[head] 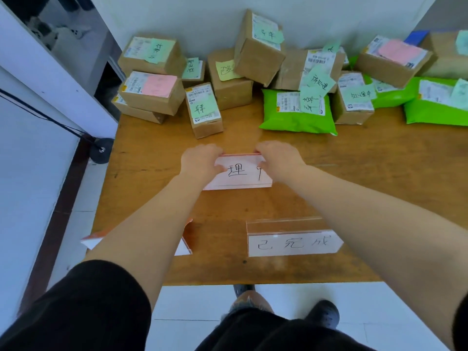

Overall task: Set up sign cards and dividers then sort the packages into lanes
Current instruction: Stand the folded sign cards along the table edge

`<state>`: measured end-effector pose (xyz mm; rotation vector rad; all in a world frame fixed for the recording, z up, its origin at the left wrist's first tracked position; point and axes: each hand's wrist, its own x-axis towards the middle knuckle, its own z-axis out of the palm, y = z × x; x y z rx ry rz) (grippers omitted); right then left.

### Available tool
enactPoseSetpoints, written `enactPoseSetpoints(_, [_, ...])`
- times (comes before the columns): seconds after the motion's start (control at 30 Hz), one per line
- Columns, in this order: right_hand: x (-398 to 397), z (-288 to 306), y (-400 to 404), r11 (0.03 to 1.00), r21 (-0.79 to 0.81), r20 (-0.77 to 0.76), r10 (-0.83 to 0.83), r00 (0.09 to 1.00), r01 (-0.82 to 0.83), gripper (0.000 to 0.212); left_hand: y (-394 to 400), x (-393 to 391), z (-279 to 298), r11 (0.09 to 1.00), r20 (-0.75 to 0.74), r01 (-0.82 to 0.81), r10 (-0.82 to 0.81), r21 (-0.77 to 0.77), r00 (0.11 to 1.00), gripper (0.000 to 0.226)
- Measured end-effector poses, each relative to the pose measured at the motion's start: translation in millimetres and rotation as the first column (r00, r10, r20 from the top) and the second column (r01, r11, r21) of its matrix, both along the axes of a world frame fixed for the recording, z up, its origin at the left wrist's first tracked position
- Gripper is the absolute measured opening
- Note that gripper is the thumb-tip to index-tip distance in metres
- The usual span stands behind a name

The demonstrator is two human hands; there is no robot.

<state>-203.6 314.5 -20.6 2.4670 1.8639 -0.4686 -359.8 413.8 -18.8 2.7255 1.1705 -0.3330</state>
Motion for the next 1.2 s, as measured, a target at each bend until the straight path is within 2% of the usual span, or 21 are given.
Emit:
enactPoseSetpoints(0.2, [74.2, 3.8, -70.2, 0.998, 0.012, 0.022, -0.055, 0.998, 0.054, 0.028, -56.7, 81.9, 9.6, 0.995, -0.002, 0.097, -0.097, 0.000, 0.995, 0.043])
enactPoseSetpoints(0.4, [139.7, 14.8, -147.1, 0.991, 0.086, -0.007, -0.104, 0.995, 0.104, 0.029, -124.2, 146.0, 23.5, 0.987, 0.048, 0.143, -0.147, 0.071, 0.988, 0.044])
enactPoseSetpoints(0.67, [229.5, 29.6, -272.3, 0.992, 0.078, -0.015, -0.101, 0.995, 0.102, 0.029, -232.0, 213.5, 31.9, 0.985, 0.228, 0.120, -0.090, -0.121, 0.969, 0.037])
enactPoseSetpoints(0.9, [259.8, 15.6, -353.1, 0.994, -0.004, -0.010, -0.106, 0.994, 0.106, 0.029, -307.6, 231.9, 5.8, 0.970, 0.218, 0.086, -0.035, -0.228, 0.975, 0.025])
enactPoseSetpoints(1.2, [263.5, -6.4, -385.4, 0.991, -0.023, -0.055, -0.135, 0.989, 0.133, 0.032, -337.7, 240.6, -5.9, 0.974, 0.194, 0.065, -0.022, -0.217, 0.981, 0.026])
